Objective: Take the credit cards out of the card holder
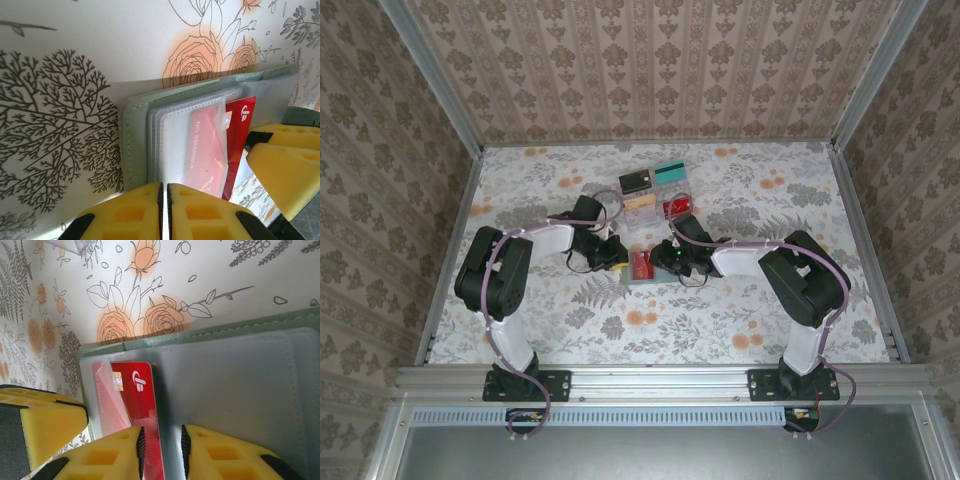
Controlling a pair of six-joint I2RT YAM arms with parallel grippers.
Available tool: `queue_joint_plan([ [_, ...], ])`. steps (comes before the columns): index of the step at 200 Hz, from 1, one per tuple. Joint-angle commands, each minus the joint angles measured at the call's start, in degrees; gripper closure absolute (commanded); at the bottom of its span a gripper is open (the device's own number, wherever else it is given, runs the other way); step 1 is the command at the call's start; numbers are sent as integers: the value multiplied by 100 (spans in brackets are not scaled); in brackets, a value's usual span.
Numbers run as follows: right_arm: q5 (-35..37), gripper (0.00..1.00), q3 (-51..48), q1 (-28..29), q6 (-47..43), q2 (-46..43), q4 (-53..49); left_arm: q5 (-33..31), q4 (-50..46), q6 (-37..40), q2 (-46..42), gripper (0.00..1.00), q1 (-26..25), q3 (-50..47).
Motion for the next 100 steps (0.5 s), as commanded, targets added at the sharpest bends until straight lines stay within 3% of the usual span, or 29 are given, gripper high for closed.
queue_joint_plan([
  [1,-25,68,50,-29,15,-19,-93,-82,-343,221,-225,87,10,239],
  [44,-122,68,121,-16,-144,-31,-125,225,-113,107,-145,86,-33,317],
  [100,-289,72,136,-11,-137,146,34,55,-268,278,297,87,-243,376],
])
